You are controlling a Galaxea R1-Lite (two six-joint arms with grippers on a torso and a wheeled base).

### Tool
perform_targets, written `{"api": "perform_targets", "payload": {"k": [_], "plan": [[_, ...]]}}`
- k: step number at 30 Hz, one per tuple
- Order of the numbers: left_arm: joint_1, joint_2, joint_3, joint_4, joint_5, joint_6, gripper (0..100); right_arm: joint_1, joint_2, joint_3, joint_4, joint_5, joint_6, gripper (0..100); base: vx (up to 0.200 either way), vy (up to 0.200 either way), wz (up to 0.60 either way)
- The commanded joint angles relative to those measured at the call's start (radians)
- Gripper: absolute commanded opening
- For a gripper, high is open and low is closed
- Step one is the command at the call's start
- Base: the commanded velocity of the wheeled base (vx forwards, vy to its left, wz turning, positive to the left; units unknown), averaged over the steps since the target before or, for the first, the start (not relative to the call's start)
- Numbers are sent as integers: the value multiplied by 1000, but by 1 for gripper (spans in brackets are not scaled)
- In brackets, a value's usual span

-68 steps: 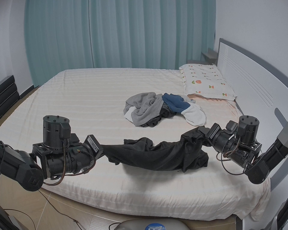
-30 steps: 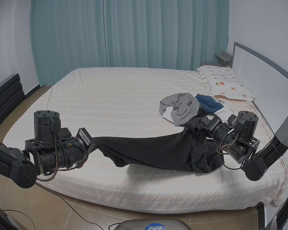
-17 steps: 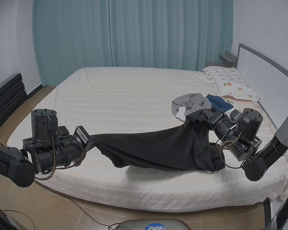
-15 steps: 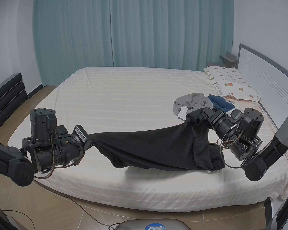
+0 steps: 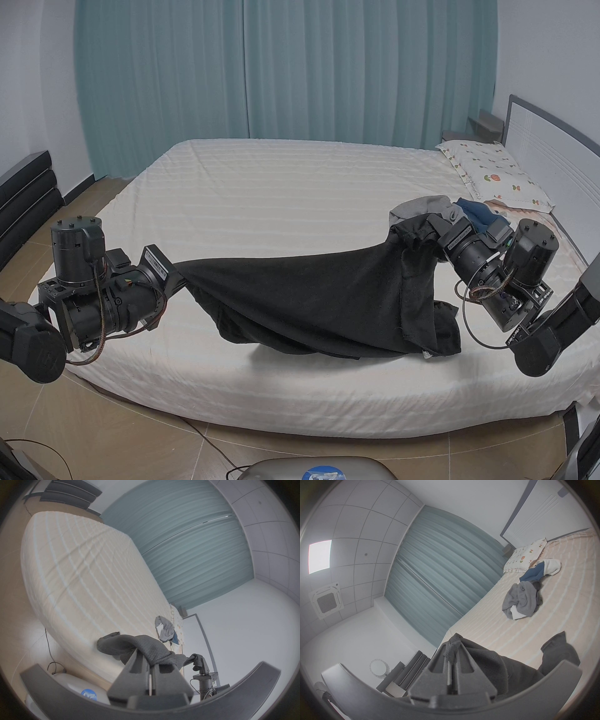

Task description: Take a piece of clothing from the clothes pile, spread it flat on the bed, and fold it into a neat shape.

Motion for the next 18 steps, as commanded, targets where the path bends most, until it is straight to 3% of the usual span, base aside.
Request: {"api": "perform_targets", "payload": {"k": [1, 5, 14, 18], "plan": [[6, 7, 16, -39, 1, -1, 0, 2, -30, -1, 6, 4, -15, 0, 0, 200, 0], [6, 13, 19, -45, -1, -1, 0, -4, -28, 8, 12, 13, -20, 0, 0, 200, 0], [-4, 13, 10, -45, -11, -1, 0, -16, -102, 112, 16, 16, -38, 0, 0, 0, 0], [-13, -1, 21, -39, -8, 0, 0, 7, -180, 186, 17, 16, -38, 0, -200, 0, 0]]}}
